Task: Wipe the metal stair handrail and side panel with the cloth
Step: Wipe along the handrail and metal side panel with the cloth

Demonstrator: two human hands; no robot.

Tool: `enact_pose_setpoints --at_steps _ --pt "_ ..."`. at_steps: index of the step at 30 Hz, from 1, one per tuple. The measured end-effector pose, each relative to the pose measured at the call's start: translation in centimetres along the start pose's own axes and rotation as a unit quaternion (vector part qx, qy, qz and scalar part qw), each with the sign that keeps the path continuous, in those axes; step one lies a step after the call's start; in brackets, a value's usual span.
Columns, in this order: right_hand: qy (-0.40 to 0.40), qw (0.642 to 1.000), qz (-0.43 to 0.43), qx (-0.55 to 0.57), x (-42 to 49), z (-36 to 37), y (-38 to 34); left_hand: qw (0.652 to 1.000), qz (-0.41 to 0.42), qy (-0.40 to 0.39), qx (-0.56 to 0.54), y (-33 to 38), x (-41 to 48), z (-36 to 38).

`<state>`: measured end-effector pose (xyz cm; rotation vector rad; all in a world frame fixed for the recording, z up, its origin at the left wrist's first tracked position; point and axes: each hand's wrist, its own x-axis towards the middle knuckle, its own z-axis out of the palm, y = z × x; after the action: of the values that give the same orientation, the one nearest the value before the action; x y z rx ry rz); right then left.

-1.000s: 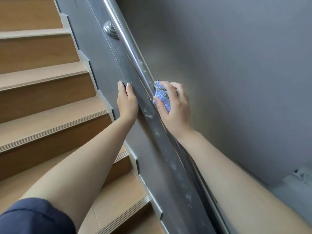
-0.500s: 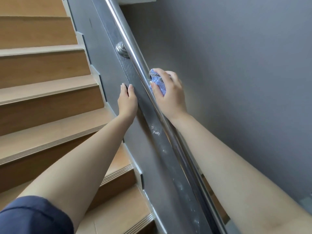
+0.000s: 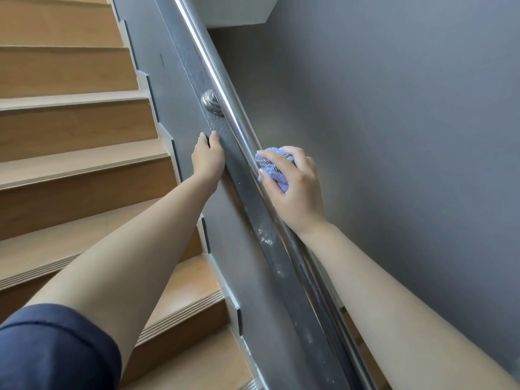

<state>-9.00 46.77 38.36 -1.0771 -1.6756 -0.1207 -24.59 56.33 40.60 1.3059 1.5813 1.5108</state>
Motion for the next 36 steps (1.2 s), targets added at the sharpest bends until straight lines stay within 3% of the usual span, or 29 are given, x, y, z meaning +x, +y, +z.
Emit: enact_pose_setpoints --at_steps 6,14,24,31,36 --pt "-0.016 1.000 0.018 -0.012 5.9 2.0 -1.8 1.000 -0.006 -0.013 0.014 0.2 0.6 -0.5" --pt "-0.127 0.984 -0.036 -0.117 11.1 2.9 -2.8 0.999 -0.001 -0.030 0.012 0.4 0.8 -1.0" --pt "-0.022 0.986 -0.076 -0.145 1.3 0.6 -1.6 0.999 -0.015 -0.005 -0.036 -1.3 -0.9 0.2" --pt "-0.019 0.983 -0.079 -0.167 -6.3 -1.8 0.2 0.999 -0.031 0.022 -0.035 -1.8 -4.6 1.0" --pt "-0.020 0.989 -0.030 -0.144 -5.3 -1.7 -0.6 0.999 -0.030 0.017 -0.020 -3.2 -6.5 1.3"
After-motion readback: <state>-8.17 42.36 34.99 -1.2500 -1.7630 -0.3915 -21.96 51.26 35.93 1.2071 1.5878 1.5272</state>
